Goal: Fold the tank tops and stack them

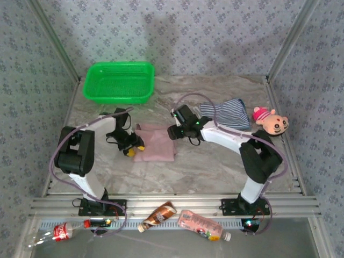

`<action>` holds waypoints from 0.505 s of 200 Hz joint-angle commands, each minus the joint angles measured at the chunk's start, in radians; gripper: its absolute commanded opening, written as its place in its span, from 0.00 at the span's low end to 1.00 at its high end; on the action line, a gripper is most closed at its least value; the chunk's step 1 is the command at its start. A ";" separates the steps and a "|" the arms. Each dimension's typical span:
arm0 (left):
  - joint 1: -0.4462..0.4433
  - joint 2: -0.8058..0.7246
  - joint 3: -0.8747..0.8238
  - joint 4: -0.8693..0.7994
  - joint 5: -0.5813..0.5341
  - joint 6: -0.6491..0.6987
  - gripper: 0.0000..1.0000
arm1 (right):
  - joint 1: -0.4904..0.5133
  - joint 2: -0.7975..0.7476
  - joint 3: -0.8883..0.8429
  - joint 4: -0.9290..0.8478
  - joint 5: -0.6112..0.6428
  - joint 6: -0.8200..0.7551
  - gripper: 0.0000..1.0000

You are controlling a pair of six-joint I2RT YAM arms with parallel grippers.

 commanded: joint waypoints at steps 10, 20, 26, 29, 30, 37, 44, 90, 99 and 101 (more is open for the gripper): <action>0.001 -0.086 0.061 -0.059 -0.055 0.008 0.49 | 0.006 0.002 -0.105 0.076 -0.027 0.277 0.70; 0.009 -0.088 0.083 -0.082 -0.081 0.035 0.50 | 0.010 0.027 -0.104 0.116 -0.032 0.296 0.70; 0.018 -0.087 0.089 -0.084 -0.084 0.047 0.50 | 0.013 0.046 -0.095 0.130 -0.035 0.300 0.71; 0.024 -0.087 0.091 -0.082 -0.085 0.051 0.50 | 0.014 0.054 -0.088 0.135 -0.036 0.300 0.71; 0.026 -0.086 0.092 -0.080 -0.084 0.052 0.50 | 0.015 0.059 -0.086 0.136 -0.035 0.299 0.71; 0.038 -0.082 0.098 -0.072 -0.082 0.061 0.50 | 0.018 0.087 -0.066 0.138 -0.038 0.298 0.71; 0.049 -0.074 0.107 -0.060 -0.079 0.070 0.50 | 0.019 0.110 -0.051 0.145 -0.041 0.300 0.72; 0.090 0.002 0.147 -0.038 -0.081 0.111 0.50 | 0.054 0.210 0.014 0.113 -0.054 0.286 0.74; 0.090 0.004 0.134 -0.027 -0.073 0.107 0.50 | 0.067 0.221 0.021 0.103 -0.053 0.282 0.72; 0.090 0.003 0.132 -0.025 -0.073 0.105 0.50 | 0.070 0.224 0.023 0.099 -0.054 0.280 0.72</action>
